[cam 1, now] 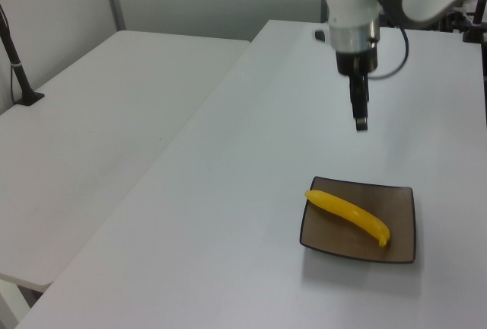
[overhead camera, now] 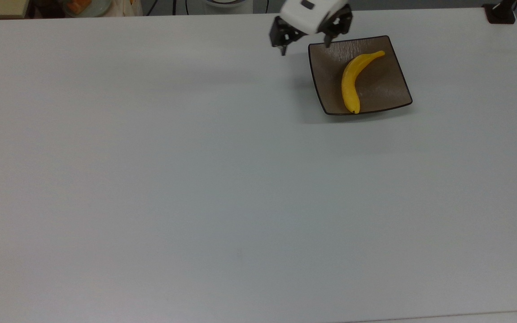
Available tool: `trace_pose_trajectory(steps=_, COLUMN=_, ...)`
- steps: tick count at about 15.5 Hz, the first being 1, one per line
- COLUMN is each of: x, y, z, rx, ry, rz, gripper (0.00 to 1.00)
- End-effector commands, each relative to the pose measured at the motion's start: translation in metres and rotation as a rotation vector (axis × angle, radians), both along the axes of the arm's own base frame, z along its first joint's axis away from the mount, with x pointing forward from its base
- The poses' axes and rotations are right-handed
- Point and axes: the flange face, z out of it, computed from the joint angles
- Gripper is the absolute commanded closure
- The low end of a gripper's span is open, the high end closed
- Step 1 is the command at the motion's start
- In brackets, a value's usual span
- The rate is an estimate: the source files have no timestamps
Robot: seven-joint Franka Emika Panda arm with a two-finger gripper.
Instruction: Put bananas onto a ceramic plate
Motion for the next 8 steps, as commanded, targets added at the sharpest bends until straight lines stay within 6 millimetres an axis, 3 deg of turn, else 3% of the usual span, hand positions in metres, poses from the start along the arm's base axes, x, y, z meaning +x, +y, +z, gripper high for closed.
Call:
trace_pose_trajectory(steps=1, x=0.007, y=-0.060, z=0.038, rx=0.010, ry=-0.025, rz=-0.040, gripper=0.00)
trace_pose_trajectory(steps=5, x=0.022, y=-0.120, z=0.074, rx=0.031, ry=-0.090, rz=-0.153, gripper=0.00)
trace_pose_trajectory(steps=8, x=0.029, y=-0.154, z=0.081, rx=0.037, ry=-0.105, rz=-0.214, gripper=0.00)
